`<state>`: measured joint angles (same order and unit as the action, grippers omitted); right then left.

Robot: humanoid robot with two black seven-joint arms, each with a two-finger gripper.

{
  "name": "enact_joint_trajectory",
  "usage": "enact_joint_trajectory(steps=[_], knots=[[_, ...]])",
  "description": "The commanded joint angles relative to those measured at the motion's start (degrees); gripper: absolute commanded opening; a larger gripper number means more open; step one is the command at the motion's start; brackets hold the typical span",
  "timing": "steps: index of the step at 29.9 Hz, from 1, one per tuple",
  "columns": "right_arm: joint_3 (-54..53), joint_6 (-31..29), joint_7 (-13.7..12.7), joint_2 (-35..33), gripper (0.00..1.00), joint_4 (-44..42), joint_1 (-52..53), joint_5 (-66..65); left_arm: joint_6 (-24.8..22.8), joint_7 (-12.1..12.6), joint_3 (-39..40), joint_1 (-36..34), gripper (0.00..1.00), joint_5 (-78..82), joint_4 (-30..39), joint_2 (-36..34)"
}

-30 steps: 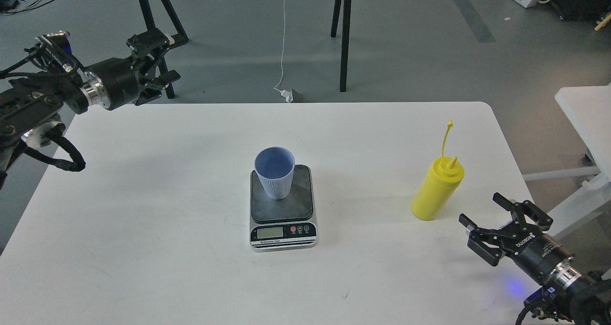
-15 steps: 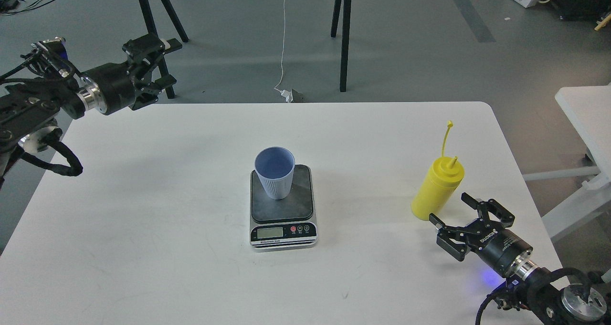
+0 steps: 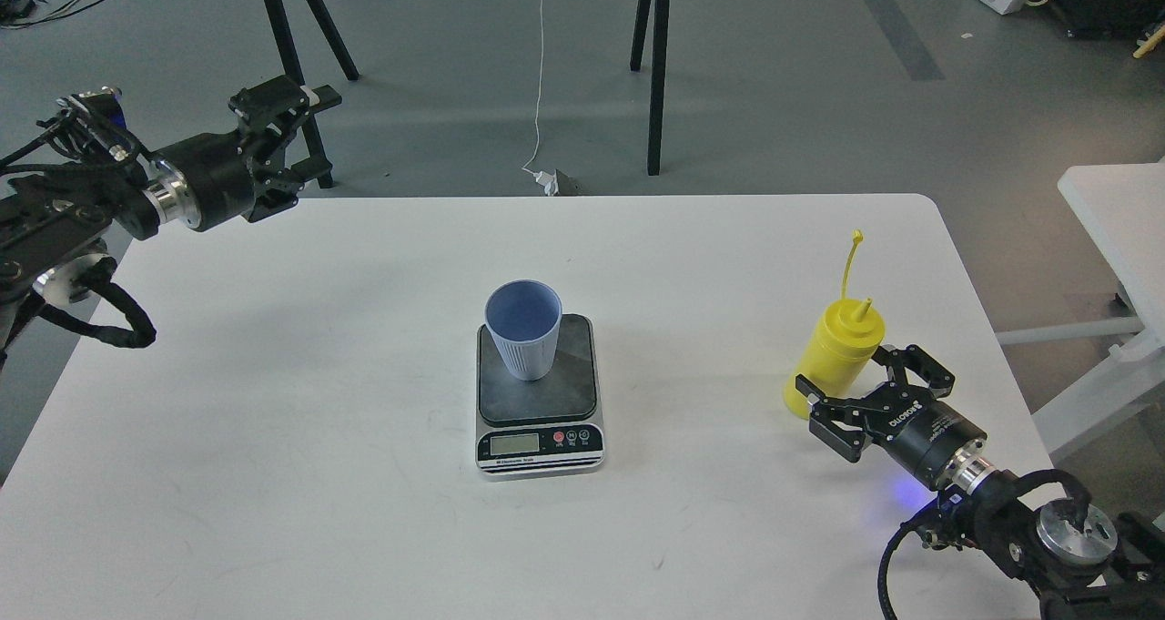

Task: Pour seasoning into cup on scale with both arms
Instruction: 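Grasp the yellow bottle and lift it over the cup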

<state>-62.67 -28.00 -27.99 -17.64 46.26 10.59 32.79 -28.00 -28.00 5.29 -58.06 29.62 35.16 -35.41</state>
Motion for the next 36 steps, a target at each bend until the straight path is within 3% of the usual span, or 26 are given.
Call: enact_joint_trajectory(steps=[1,7,8,10,11,16,22,30,36], knots=[[0.0,0.0,0.0,1.2,0.97,-2.8,2.3,-0.8,0.0,0.0,0.1,0.1,1.00,0.1,0.0,-0.1],[0.0,0.0,0.0,4.0,0.91,-6.0,4.9,-2.8,0.0,0.0,0.1,0.1,1.00,0.1,0.0,-0.1],[0.0,0.0,0.0,4.3,0.82,-5.9,5.0,-2.8,0.0,0.0,0.1,0.1,1.00,0.0,0.0,-0.1],[0.1,0.0,0.0,4.3,0.44,-5.4,5.0,-3.2,0.0,0.0,0.1,0.1,1.00,0.1,0.0,-0.1],[0.1,0.0,0.0,4.4,0.35,-5.3,5.0,-3.9,0.0,0.0,0.1,0.1,1.00,0.0,0.0,-0.2],[-0.2,0.0,0.0,4.5,0.14,-0.5,4.6,-9.8,0.0,0.0,0.1,0.1,1.00,0.1,0.0,-0.1],[-0.4,1.0,0.0,1.1,0.05,8.5,10.7,-16.9,0.0,0.0,0.3,0.1,1.00,0.0,0.0,0.0],[5.9,23.9,6.7,2.3,0.03,10.5,32.4,-47.4,0.0,0.0,2.0,0.1,1.00,0.0,0.0,-0.3],[17.2,36.2,9.7,8.8,0.02,10.5,42.2,-56.4,0.0,0.0,2.6,0.2,1.00,-0.1,0.0,-1.4]])
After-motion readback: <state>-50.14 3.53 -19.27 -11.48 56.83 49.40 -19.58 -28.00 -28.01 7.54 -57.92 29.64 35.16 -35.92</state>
